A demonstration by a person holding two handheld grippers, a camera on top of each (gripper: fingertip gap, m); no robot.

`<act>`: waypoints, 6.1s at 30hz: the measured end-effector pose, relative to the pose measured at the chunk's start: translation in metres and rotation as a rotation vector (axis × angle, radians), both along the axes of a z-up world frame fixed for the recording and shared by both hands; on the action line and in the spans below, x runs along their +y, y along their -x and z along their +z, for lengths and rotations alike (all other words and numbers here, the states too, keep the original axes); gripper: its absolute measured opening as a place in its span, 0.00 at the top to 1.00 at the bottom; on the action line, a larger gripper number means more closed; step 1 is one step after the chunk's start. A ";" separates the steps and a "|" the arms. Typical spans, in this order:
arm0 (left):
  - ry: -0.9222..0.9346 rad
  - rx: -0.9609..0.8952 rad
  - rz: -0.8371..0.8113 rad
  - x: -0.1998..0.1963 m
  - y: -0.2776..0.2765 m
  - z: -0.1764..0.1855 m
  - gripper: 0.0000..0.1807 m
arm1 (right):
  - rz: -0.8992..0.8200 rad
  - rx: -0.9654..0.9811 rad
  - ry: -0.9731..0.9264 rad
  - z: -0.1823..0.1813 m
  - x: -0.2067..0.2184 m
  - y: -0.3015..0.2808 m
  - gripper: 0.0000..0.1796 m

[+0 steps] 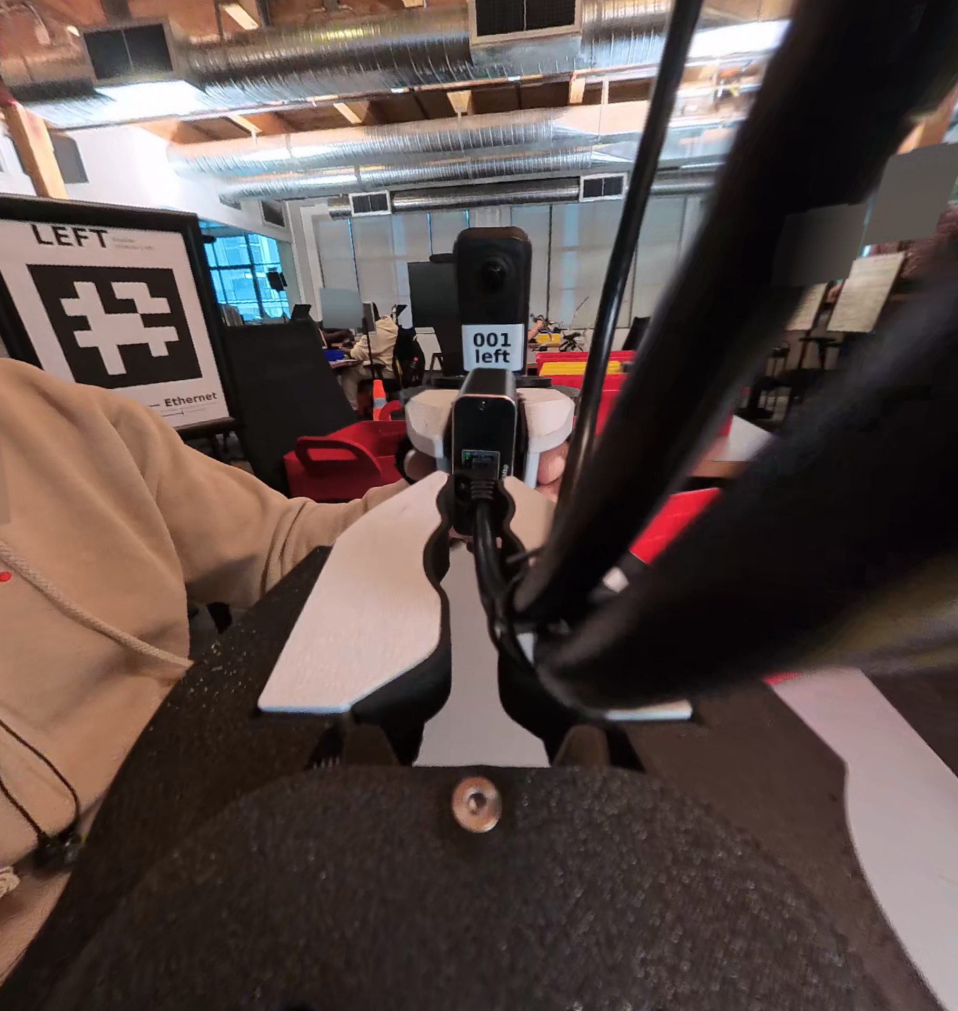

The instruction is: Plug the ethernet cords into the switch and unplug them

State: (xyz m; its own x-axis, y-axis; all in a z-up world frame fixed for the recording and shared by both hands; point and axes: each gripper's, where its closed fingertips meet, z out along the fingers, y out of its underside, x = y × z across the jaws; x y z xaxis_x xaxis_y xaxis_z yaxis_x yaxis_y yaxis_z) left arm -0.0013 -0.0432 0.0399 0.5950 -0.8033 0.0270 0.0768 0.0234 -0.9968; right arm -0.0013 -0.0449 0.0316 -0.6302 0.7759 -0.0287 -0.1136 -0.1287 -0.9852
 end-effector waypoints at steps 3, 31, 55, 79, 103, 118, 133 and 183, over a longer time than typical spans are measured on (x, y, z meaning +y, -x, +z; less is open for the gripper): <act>0.013 0.028 -0.001 -0.001 0.002 -0.001 0.85 | -0.022 -0.009 -0.018 0.000 -0.001 0.001 0.92; 0.062 -0.015 -0.025 -0.003 -0.002 0.001 0.85 | -0.050 0.012 -0.054 0.004 -0.001 -0.003 0.91; -0.046 0.172 0.171 0.000 0.008 0.002 0.85 | -0.315 0.090 -0.164 0.011 0.005 0.009 0.91; -0.165 0.015 0.267 -0.028 0.054 0.061 0.85 | -0.358 -0.111 -0.068 0.030 0.071 -0.037 0.93; -0.125 0.073 0.292 -0.010 0.054 0.040 0.85 | -0.146 -0.560 -0.493 -0.052 0.102 -0.142 0.93; -0.104 0.126 0.278 -0.005 0.045 0.028 0.85 | -0.343 -1.289 -0.388 -0.122 0.232 -0.216 0.94; -0.081 0.089 0.258 -0.002 0.046 0.026 0.86 | -0.969 -1.189 -0.435 -0.135 0.349 -0.176 0.86; 0.444 -0.245 0.187 0.066 0.001 -0.075 0.86 | -0.703 -0.318 -1.088 -0.078 0.067 0.003 0.64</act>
